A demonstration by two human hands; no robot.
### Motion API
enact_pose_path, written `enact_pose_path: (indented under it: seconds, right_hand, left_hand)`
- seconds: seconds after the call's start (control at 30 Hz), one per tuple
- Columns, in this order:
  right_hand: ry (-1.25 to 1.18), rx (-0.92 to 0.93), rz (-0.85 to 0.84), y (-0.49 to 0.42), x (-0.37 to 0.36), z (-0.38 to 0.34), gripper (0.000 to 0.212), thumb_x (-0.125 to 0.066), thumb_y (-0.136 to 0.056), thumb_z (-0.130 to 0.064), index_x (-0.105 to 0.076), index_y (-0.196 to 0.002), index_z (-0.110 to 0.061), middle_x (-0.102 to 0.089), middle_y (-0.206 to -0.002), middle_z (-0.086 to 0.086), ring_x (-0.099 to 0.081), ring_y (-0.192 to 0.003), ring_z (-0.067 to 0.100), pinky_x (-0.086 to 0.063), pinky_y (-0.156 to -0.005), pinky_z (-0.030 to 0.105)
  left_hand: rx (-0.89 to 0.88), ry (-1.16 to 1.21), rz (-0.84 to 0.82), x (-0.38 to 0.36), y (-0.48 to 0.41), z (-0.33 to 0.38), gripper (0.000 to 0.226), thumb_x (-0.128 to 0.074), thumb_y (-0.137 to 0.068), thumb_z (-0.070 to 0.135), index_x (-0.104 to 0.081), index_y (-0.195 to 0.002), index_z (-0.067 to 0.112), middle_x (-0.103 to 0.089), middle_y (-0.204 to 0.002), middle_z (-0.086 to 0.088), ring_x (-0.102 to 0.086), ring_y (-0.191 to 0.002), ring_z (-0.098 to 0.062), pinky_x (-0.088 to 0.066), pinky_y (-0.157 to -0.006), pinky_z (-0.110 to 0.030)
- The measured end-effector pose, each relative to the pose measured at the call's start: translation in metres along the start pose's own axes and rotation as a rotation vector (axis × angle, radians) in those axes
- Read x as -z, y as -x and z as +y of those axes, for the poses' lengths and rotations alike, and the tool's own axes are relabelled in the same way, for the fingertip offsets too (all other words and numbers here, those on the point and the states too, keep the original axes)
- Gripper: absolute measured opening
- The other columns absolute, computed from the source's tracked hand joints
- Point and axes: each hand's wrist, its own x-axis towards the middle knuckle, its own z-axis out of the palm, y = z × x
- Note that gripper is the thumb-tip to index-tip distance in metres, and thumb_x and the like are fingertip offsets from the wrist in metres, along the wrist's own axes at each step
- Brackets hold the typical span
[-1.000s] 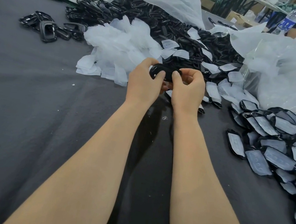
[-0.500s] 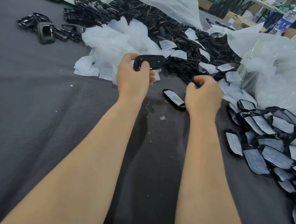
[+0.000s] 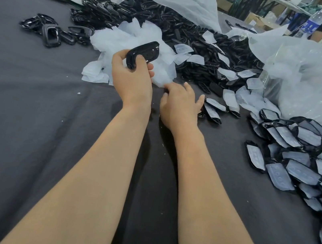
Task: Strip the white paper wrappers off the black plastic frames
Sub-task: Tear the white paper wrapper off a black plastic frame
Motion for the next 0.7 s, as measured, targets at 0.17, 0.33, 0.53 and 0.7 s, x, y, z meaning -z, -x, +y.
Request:
enact_pose_path:
  seconds: [0.17,0.33,0.53,0.7]
  right_hand:
    - [-0.604,-0.055,0.413,0.002,0.014,0.006,0.010,-0.056,-0.092,-0.015,-0.060,-0.097,-0.007,-0.061,-0.085,-0.003,-0.057,-0.083,0.013,-0.040,-0.082,0.018]
    - [-1.011,-0.189,0.401,0.000,0.022,0.015,0.018,-0.061,-0.090,-0.011,-0.050,-0.104,-0.016,-0.061,-0.083,-0.004,-0.057,-0.076,0.007,-0.046,-0.075,0.016]
    - [-1.079,-0.209,0.393,-0.002,0.023,0.018,0.013,-0.057,-0.093,-0.010,-0.062,-0.086,-0.020,-0.067,-0.087,0.001,-0.062,-0.084,0.011,-0.051,-0.084,0.031]
    - [-1.314,-0.151,0.342,0.000,0.030,0.018,0.017,-0.058,-0.093,-0.005,-0.063,-0.085,-0.019,-0.062,-0.073,-0.003,-0.057,-0.069,0.006,-0.050,-0.071,0.021]
  left_hand:
    - [0.004,-0.066,-0.045,-0.001,0.002,-0.002,0.011,-0.049,-0.095,0.008,-0.047,-0.101,0.017,-0.064,-0.079,-0.006,-0.057,-0.053,-0.004,-0.049,-0.060,-0.020]
    - [0.020,-0.216,-0.179,-0.003,0.004,-0.008,0.013,-0.047,-0.094,0.008,-0.048,-0.098,0.020,-0.063,-0.070,0.000,-0.057,-0.049,-0.002,-0.050,-0.065,-0.025]
    - [0.000,-0.309,-0.248,-0.003,0.003,-0.014,0.013,-0.045,-0.095,0.009,-0.047,-0.100,0.020,-0.065,-0.072,-0.001,-0.060,-0.053,-0.005,-0.053,-0.072,-0.030]
    - [-0.052,-0.360,-0.304,-0.004,0.005,-0.016,0.015,-0.046,-0.096,0.009,-0.047,-0.100,0.023,-0.065,-0.071,0.002,-0.061,-0.050,-0.002,-0.053,-0.070,-0.029]
